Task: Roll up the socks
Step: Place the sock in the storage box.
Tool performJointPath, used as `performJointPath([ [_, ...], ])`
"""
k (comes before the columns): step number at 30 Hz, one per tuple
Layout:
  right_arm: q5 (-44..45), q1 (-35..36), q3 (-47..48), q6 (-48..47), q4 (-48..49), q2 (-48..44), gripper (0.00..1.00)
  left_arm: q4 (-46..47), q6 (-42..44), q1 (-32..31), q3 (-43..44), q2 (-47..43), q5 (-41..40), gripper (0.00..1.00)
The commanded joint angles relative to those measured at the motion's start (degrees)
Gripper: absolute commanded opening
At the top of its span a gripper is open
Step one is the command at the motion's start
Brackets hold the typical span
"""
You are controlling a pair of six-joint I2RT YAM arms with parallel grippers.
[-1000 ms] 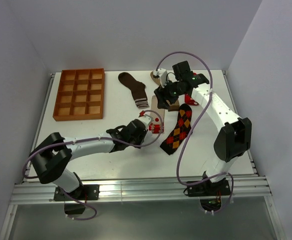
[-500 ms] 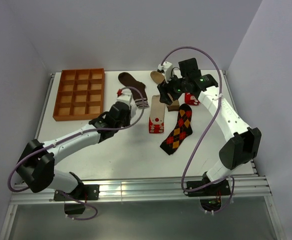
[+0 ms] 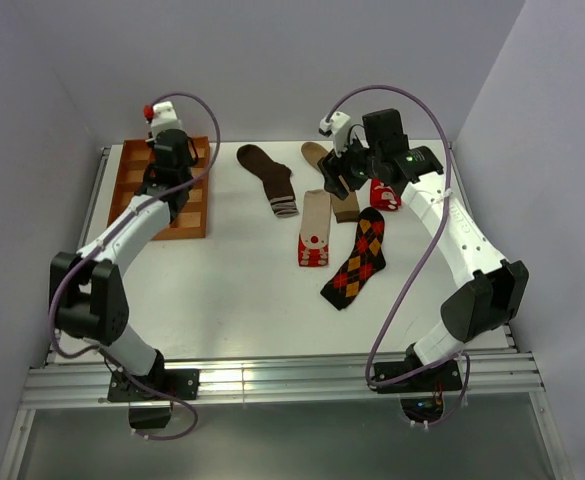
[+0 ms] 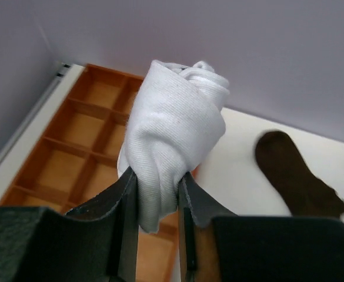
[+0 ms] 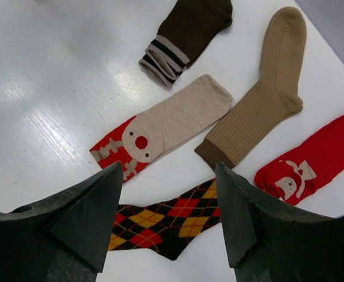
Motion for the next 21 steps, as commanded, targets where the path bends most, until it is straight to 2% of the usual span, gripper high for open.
performJointPath([
  [1, 0.7, -0.3, 3.6, -0.8, 3.0, -0.8, 0.72, 6.2, 3.0, 4.6, 4.9, 5.6, -0.1, 0.0],
  [4, 0.1, -0.4, 3.6, -1.4, 3.6, -0.1, 0.72, 6.4, 2.9, 9.3, 9.8, 13.5, 3.2, 0.0],
  [10, 0.1, -0.4, 2.2, -3.0, 5.4, 0.7, 0.72, 6.0, 3.1, 12.7, 21.5, 25.3, 5.2, 0.0],
  [17, 0.4, -0.4, 0.6, -4.2, 6.6, 1.6, 0.72, -0.2, 1.1, 13.8, 30.7, 34.7, 5.6, 0.0],
  [21, 0.2, -0.4, -0.2, -4.5, 7.1, 2.1, 0.72, -3.0, -1.0, 14.7, 31.6, 36.5, 6.4, 0.0],
])
